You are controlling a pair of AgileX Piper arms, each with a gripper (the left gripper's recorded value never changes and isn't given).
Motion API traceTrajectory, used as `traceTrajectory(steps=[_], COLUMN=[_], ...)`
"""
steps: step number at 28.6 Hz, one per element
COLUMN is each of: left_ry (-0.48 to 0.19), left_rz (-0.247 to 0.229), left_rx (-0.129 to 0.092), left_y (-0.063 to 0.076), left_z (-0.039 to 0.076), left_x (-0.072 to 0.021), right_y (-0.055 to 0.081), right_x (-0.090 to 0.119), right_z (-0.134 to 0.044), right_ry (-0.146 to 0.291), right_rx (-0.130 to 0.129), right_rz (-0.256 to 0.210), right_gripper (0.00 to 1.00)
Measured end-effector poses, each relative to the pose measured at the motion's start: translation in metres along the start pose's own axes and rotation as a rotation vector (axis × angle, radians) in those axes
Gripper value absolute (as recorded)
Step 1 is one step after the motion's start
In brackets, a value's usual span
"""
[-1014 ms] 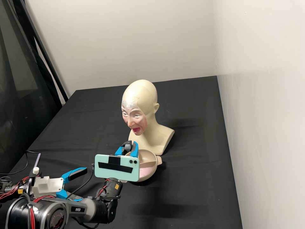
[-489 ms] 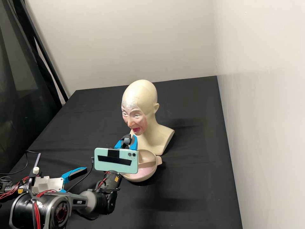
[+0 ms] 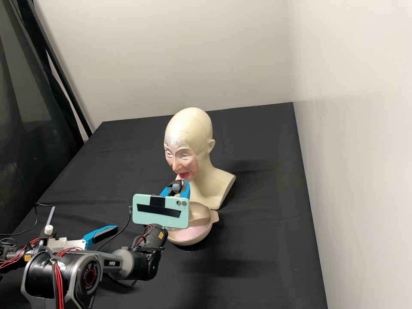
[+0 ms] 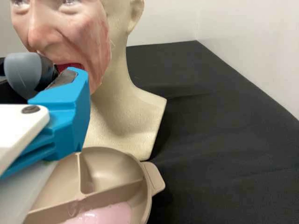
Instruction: Feed the grandma with a spoon
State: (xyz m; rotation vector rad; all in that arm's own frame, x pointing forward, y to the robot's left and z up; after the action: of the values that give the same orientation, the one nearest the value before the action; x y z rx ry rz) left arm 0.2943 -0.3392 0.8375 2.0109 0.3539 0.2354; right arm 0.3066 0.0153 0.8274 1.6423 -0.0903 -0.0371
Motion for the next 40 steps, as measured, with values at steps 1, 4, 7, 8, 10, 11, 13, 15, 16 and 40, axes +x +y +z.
traceTrajectory(steps=[1,4,7,8,10,11,13,15,16,40], left_ry=[0.0,0.0,0.0,0.0,0.0,0.0,0.0,0.0,0.0,0.007], left_rz=[0.0,0.0,0.0,0.0,0.0,0.0,0.0,0.0,0.0,0.002], left_rx=[0.0,0.0,0.0,0.0,0.0,0.0,0.0,0.0,0.0,-0.002], left_y=[0.0,0.0,0.0,0.0,0.0,0.0,0.0,0.0,0.0,0.001], left_z=[0.0,0.0,0.0,0.0,0.0,0.0,0.0,0.0,0.0,-0.002], left_x=[0.0,0.0,0.0,0.0,0.0,0.0,0.0,0.0,0.0,-0.0001], right_y=[0.0,0.002,0.004,0.004,0.006,0.007,0.009,0.011,0.011,0.009], right_x=[0.001,0.002,0.002,0.002,0.001,0.001,-0.001,-0.002,-0.002,0.006], right_z=[-0.001,-0.002,-0.003,-0.002,-0.004,-0.005,-0.007,-0.009,-0.009,-0.034], right_ry=[0.002,0.007,0.01,0.008,0.012,0.014,0.019,0.023,0.025,0.091], right_rx=[0.0,0.0,0.001,0.001,0.001,0.001,0.004,0.004,0.004,0.01], right_rz=[0.002,0.008,0.013,0.015,0.022,0.023,0.027,0.03,0.032,0.016], right_gripper=[0.0,0.0,0.0,0.0,0.0,0.0,0.0,0.0,0.0,0.0])
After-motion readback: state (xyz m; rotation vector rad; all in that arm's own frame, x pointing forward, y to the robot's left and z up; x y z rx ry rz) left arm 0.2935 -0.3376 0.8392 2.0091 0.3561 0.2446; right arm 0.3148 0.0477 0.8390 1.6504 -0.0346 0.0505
